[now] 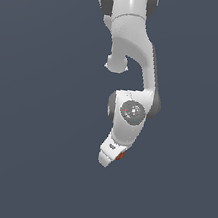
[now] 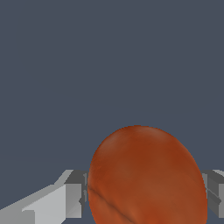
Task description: Pick up the object and move it to a goal position.
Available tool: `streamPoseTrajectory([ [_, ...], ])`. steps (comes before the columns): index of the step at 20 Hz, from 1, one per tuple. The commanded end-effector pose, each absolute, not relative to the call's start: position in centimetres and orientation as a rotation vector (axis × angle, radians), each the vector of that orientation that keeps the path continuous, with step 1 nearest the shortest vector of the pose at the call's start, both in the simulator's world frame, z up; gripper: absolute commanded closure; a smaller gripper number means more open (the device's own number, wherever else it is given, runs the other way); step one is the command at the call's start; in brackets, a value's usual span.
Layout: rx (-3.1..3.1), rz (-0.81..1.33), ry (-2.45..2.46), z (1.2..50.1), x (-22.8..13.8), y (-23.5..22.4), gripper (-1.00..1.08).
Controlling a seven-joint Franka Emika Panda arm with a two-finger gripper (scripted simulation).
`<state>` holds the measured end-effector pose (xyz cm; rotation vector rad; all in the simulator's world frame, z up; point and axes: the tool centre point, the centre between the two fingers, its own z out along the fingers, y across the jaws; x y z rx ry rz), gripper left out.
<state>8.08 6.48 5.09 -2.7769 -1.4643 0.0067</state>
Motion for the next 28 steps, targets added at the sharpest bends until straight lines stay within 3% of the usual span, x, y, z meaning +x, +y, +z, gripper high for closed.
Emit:
streamPoseTrajectory([
  [1,-2.780,0.002,-1.463,6.0,8.2,5.6,1.08],
  [28,-2.778,-0.001,-1.465,26.7,8.5,-15.5,1.08],
])
